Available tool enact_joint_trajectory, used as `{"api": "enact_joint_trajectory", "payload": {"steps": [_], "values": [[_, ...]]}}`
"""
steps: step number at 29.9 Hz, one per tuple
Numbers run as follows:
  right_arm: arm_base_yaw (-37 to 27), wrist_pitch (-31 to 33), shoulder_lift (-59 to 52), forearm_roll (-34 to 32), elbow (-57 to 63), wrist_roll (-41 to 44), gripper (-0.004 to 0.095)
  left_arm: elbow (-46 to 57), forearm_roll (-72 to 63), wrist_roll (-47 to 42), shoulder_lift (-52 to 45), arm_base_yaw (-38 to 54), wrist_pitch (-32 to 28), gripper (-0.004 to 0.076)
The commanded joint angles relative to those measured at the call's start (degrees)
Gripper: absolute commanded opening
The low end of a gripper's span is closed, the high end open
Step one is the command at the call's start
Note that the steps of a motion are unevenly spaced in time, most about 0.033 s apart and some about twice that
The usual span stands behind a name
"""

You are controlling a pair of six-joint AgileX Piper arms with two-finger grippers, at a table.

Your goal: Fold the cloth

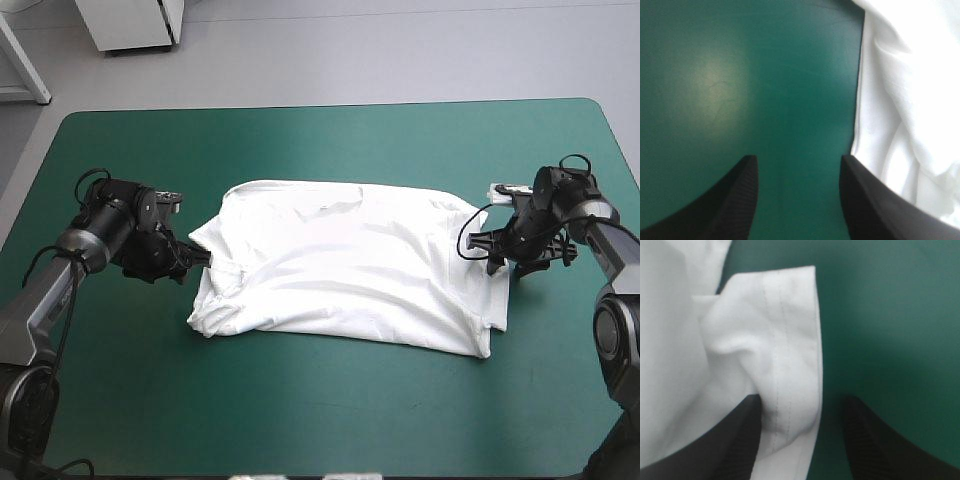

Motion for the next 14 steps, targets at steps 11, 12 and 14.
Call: {"api": "enact_joint_trajectory", "payload": {"steps": [11,12,14], "values": [[-0.5,-1.5,-2.7,2.1,0.9,0.0,-0.0009,-1.6,-0.6,0.2,-2.5,0.0,-0.4,0.0364],[-0.5,-0.9,-2.7,2.4,0.7,0.0,-0.0014,-1.6,-0.6,0.2,-2.5,0.0,-0.4,0.0364],[-0.5,0.4,-3.2,2.9,-0.2,-0.6,-0.0017,-1.6,-0.6,0.2,-2.5,0.0,-0.4,0.0364]]}}
